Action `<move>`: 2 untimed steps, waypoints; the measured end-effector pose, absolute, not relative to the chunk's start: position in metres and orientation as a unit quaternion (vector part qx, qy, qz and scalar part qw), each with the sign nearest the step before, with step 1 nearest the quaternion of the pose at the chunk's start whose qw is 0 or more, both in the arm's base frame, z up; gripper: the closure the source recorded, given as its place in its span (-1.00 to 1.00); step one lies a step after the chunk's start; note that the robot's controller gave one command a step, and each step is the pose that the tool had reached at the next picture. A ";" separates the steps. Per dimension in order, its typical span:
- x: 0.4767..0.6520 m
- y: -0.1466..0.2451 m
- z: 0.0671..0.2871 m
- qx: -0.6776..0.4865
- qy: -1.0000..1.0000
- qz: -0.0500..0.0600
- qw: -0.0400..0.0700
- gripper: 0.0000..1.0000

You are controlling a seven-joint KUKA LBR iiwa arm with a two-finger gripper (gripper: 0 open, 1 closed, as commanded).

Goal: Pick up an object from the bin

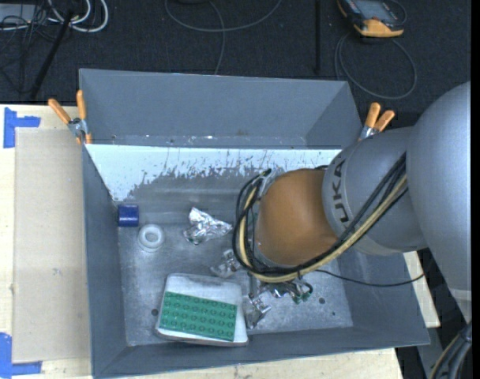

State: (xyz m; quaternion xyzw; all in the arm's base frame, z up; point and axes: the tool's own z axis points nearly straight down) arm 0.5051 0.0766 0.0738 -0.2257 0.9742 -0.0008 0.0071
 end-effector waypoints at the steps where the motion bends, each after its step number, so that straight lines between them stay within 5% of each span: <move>1: 0.497 0.237 0.072 -0.260 0.965 -0.003 0.005 -1.00; 2: 0.488 0.238 0.101 -0.472 0.882 -0.001 0.001 -1.00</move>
Offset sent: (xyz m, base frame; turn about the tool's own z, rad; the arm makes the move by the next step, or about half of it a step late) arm -0.0131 0.1617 -0.0038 -0.0729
